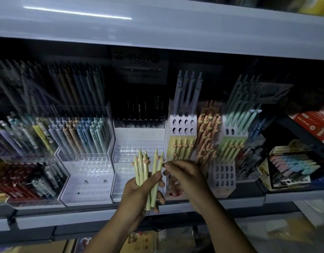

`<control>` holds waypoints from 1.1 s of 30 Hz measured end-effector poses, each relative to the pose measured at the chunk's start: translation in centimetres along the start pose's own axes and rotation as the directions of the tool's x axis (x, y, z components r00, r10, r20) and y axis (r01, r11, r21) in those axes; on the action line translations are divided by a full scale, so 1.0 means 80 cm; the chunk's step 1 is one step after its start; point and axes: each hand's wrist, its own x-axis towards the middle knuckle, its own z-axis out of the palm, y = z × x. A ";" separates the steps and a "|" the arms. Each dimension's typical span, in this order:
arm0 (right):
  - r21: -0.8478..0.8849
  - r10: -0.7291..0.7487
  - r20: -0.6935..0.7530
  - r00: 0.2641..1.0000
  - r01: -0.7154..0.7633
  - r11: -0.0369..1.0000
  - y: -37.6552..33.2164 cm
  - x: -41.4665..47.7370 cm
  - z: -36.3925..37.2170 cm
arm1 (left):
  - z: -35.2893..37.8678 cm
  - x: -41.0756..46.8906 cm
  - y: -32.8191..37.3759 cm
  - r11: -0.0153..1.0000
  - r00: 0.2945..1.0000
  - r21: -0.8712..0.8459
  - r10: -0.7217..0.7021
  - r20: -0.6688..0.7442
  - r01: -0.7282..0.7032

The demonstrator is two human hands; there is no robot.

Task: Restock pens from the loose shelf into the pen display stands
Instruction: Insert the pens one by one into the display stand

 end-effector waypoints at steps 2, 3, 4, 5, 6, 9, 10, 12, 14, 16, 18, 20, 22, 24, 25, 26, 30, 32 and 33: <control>0.064 0.016 0.083 0.996 -0.021 0.998 -0.002 -0.004 0.003 | 0.002 -0.002 0.001 1.000 1.000 0.004 -0.012 0.026 0.012; 0.071 0.016 0.098 0.995 -0.023 0.997 -0.001 -0.005 0.004 | 0.002 -0.003 0.001 1.000 0.999 0.009 -0.020 0.030 0.020; 0.069 0.019 0.099 0.995 -0.026 0.997 0.000 -0.005 0.005 | 0.001 -0.004 0.001 0.999 0.999 0.018 -0.028 0.028 0.028; 0.065 0.019 0.096 0.995 -0.026 0.998 0.000 -0.005 0.006 | 0.001 -0.004 0.002 0.999 0.999 0.030 -0.034 0.025 0.034; 0.060 0.019 0.092 0.996 -0.025 0.998 0.000 -0.005 0.006 | 0.000 -0.005 0.002 0.999 0.999 0.039 -0.038 0.025 0.037; 0.046 0.034 0.071 0.997 -0.037 0.998 0.001 -0.004 0.006 | 0.001 -0.005 0.002 0.997 0.999 0.064 -0.036 0.015 0.035; 0.046 0.042 0.046 0.998 -0.044 0.998 0.000 -0.002 0.007 | 0.002 -0.005 0.003 0.997 0.999 0.072 -0.030 0.009 0.030; 0.087 0.044 -0.041 0.998 -0.041 0.995 -0.001 0.002 0.004 | 0.001 -0.005 0.004 0.996 1.000 0.089 -0.011 -0.007 0.012; 0.153 0.012 -0.132 0.991 0.008 0.988 -0.006 0.006 -0.003 | -0.003 -0.002 0.004 0.995 0.999 0.095 0.003 -0.038 0.001; 0.171 -0.047 -0.220 0.974 0.086 0.981 -0.013 0.010 -0.013 | -0.009 0.001 0.002 0.997 0.998 0.081 0.007 -0.064 -0.002; 0.104 -0.114 -0.326 0.938 0.156 0.982 -0.013 0.014 -0.024 | -0.013 0.003 0.001 0.997 0.997 0.080 0.017 -0.077 -0.011; -0.032 -0.198 -0.399 0.895 0.202 0.979 -0.007 0.020 -0.032 | -0.016 0.004 -0.001 0.998 0.995 0.070 0.013 -0.094 -0.006; -0.197 -0.289 -0.425 0.858 0.224 0.954 0.002 0.026 -0.038 | -0.017 0.005 -0.002 0.998 0.995 0.055 0.005 -0.098 0.001; -0.354 -0.373 -0.417 0.828 0.230 0.906 0.008 0.030 -0.041 | -0.018 0.005 -0.001 0.999 0.996 0.035 0.011 -0.092 -0.008; -0.418 -0.407 -0.404 0.819 0.230 0.879 0.010 0.031 -0.041 | -0.018 0.004 -0.001 1.000 0.996 0.030 0.013 -0.089 -0.010; -0.473 -0.432 -0.387 0.814 0.227 0.851 0.012 0.033 -0.041 | -0.019 0.003 -0.001 1.000 0.996 0.027 0.011 -0.087 -0.009; -0.596 -0.476 -0.324 0.817 0.214 0.774 0.017 0.034 -0.036 | -0.020 0.001 -0.001 1.000 0.996 0.008 0.009 -0.086 -0.008; -0.648 -0.476 -0.289 0.831 0.196 0.736 0.021 0.034 -0.034 | -0.020 0.002 -0.002 1.000 0.996 -0.001 0.020 -0.089 -0.020; -0.672 -0.473 -0.264 0.840 0.192 0.715 0.024 0.034 -0.034 | -0.019 0.001 -0.002 1.000 0.996 -0.002 0.028 -0.089 -0.029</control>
